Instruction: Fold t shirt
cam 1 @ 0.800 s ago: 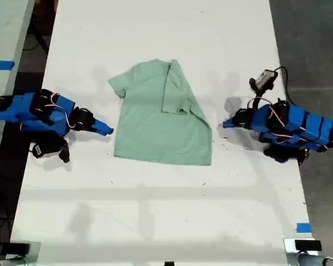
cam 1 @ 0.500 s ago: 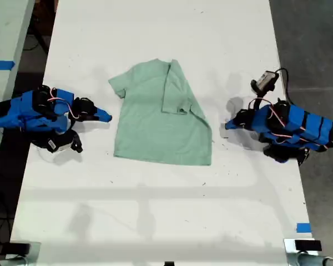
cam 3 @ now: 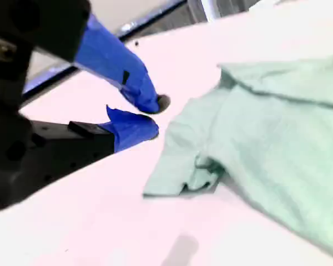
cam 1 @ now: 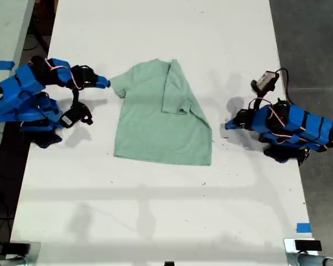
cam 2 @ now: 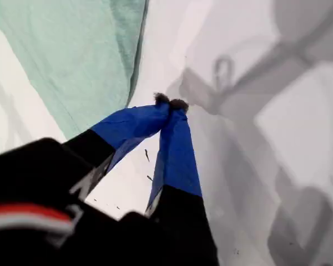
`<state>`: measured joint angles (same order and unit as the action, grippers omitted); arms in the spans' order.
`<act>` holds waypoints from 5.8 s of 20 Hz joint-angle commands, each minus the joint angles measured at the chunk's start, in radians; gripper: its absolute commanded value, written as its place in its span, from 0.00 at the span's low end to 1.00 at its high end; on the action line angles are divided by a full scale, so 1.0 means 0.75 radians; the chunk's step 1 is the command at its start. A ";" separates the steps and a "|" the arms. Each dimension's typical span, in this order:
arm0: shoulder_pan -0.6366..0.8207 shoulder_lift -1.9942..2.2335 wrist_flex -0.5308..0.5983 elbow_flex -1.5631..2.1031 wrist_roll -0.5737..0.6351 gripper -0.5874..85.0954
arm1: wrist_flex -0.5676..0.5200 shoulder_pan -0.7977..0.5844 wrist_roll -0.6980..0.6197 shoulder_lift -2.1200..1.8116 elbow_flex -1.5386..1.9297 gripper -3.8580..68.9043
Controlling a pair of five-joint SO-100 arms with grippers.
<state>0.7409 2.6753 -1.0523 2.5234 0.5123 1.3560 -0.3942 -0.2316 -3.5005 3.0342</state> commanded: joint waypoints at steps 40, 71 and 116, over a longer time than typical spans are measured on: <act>-0.258 -1.892 -0.470 -2.092 -0.067 0.00 | 0.000 0.010 0.014 -0.012 0.008 0.05; -0.589 1.248 0.137 0.787 -0.374 0.00 | -0.002 0.006 0.020 -0.012 0.014 0.05; -0.505 1.239 0.121 0.888 -0.385 0.00 | 0.090 0.029 0.061 -0.012 -0.020 0.05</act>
<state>0.3513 3.5972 -0.9587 3.1815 0.2362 1.4527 -0.3651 -0.1902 -3.5082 3.0219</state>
